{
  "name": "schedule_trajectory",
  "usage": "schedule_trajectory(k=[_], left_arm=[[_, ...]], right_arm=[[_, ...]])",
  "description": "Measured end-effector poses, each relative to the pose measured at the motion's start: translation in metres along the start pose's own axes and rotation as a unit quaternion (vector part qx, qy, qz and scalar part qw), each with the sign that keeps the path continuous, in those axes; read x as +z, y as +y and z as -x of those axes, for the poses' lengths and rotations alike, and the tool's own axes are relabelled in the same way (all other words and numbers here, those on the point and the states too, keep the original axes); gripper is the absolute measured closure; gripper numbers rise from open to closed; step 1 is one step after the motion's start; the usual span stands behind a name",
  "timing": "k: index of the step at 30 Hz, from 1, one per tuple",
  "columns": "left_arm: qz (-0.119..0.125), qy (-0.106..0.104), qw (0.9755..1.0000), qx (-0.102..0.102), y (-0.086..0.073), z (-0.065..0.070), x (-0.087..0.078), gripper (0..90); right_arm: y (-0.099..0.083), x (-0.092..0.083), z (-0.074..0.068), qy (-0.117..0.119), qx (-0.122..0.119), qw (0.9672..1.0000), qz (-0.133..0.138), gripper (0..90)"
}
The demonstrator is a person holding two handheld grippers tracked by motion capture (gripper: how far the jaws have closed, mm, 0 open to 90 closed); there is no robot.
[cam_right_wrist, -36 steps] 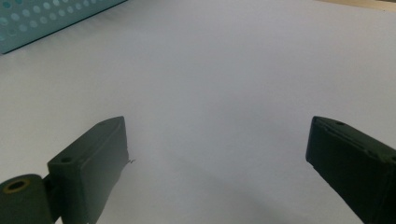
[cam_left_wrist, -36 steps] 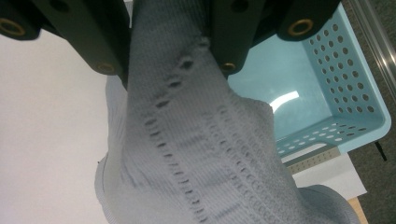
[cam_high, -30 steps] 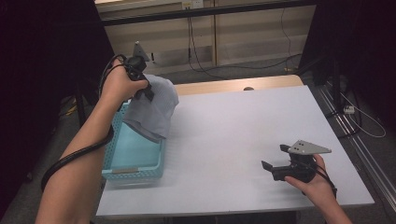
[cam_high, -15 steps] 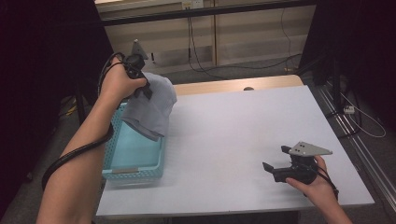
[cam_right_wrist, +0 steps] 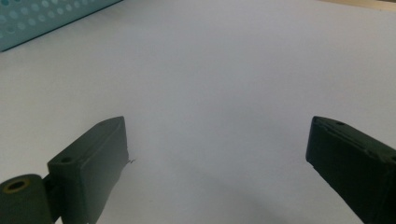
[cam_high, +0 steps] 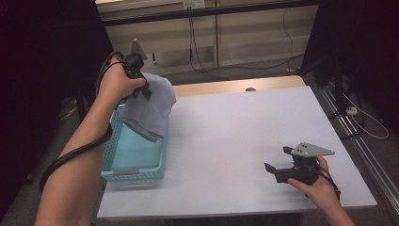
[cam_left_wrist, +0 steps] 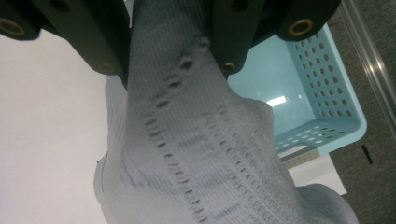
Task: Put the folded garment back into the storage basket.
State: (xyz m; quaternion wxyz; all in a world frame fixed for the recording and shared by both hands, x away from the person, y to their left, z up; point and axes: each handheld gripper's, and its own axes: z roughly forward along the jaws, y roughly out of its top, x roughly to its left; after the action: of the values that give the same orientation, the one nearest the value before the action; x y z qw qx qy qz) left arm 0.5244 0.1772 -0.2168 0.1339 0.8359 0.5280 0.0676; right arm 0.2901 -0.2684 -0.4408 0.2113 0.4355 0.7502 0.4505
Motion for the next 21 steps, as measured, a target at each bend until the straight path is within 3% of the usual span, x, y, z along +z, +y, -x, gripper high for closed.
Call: schedule_trajectory(k=[12,21], left_arm=[[-0.001,0.008,1.0000,-0.004,0.000,-0.007,0.006,74.6],[0.001,0.014,0.9997,-0.020,-0.006,-0.024,0.020,74.6]], right_arm=[[0.002,0.000,0.000,0.001,-0.006,1.0000,0.002,5.5],[0.002,0.002,-0.004,0.004,-0.010,0.9999,-0.001,5.5]])
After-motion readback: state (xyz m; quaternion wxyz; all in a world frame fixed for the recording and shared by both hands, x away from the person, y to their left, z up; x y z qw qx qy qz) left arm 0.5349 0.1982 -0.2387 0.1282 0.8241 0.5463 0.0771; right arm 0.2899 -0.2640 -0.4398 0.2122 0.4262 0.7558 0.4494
